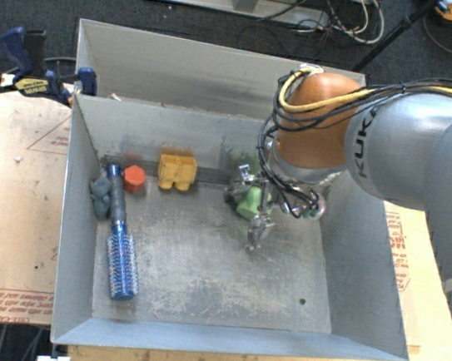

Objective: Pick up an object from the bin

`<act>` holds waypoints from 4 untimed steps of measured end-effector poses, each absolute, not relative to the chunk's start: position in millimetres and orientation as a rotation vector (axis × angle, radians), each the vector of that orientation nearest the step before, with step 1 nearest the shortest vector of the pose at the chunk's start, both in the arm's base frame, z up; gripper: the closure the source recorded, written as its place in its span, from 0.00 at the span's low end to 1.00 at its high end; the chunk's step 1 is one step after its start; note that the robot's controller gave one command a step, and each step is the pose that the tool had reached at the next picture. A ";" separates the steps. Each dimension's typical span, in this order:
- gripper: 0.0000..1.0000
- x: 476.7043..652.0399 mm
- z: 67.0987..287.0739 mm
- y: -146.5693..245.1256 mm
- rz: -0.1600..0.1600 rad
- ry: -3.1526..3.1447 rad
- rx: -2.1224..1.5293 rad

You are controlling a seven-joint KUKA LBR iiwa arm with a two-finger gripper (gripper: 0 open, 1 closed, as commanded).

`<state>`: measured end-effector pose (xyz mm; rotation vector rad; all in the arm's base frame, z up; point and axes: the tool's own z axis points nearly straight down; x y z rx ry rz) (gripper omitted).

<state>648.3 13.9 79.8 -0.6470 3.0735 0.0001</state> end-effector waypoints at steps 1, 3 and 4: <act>0.00 634.7 117.2 -83.8 -0.004 3.112 -0.393; 1.00 648.3 73.9 -152.1 -0.002 3.104 -0.397; 1.00 633.1 243.2 -142.1 -0.006 3.101 -0.423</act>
Offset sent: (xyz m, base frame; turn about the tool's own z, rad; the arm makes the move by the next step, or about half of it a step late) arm -0.0143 -0.0937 0.0361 0.1543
